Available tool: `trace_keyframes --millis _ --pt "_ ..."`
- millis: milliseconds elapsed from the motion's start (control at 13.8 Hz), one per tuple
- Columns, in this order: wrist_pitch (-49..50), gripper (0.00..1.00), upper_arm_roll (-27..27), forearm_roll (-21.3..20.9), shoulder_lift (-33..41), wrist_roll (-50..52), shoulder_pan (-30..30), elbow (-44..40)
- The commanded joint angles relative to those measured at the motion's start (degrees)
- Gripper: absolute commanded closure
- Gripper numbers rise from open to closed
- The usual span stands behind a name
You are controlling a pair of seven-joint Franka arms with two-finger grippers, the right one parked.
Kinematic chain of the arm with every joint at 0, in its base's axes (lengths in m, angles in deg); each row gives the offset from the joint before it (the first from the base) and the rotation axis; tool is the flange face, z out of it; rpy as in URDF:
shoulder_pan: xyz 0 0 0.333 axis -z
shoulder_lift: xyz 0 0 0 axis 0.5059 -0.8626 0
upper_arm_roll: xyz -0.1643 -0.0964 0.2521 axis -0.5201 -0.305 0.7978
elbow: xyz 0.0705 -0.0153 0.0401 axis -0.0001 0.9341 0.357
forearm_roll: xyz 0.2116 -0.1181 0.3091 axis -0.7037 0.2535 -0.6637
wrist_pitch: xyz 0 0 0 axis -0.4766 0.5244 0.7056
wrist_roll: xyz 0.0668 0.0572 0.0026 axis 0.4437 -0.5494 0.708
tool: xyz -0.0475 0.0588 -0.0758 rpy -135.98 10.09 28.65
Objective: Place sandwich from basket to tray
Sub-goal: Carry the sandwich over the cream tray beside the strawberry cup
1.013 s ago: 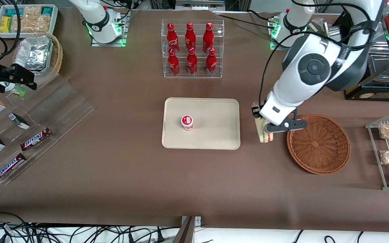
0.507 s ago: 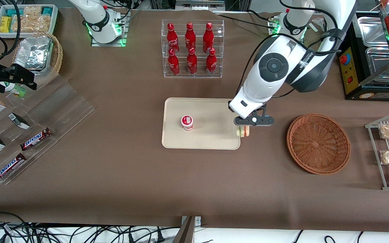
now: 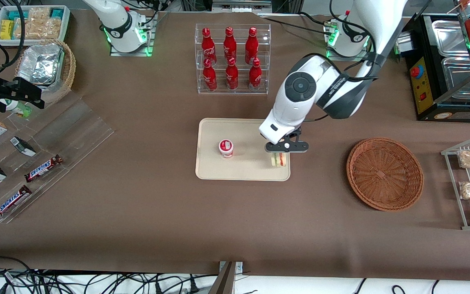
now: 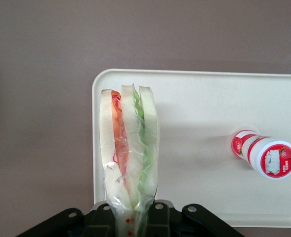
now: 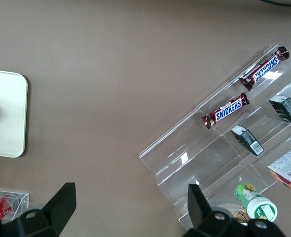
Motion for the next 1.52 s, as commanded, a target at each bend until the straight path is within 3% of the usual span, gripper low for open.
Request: trace_keyframes --millis 0,362,796,1013,1158,1230,1303,1375,1447 --pt "-3.3 0.91 0.2 -1.6 0.2 2.1 0.5 3.2" --pt "-3.5 0.91 0.2 -7.4 -4.3 5.6 2.9 3.3" --pt "-11.5 0.91 0.2 -9.6 -5.5 8.3 3.7 7.9" --pt "-11.6 0.85 0.3 -10.0 -6.6 8.4 4.3 7.9" --pt "-11.6 0.69 0.4 -11.2 -7.2 8.5 4.5 7.9" --pt "-11.6 0.45 0.4 -11.5 -7.3 8.4 4.5 7.8" --pt "-11.6 0.14 0.4 -11.6 -7.6 8.4 4.6 7.8" --pt "-11.6 0.00 0.5 -11.6 -7.6 8.4 4.6 7.8" --pt "-11.0 0.00 0.4 -11.6 -7.3 8.4 4.5 7.6"
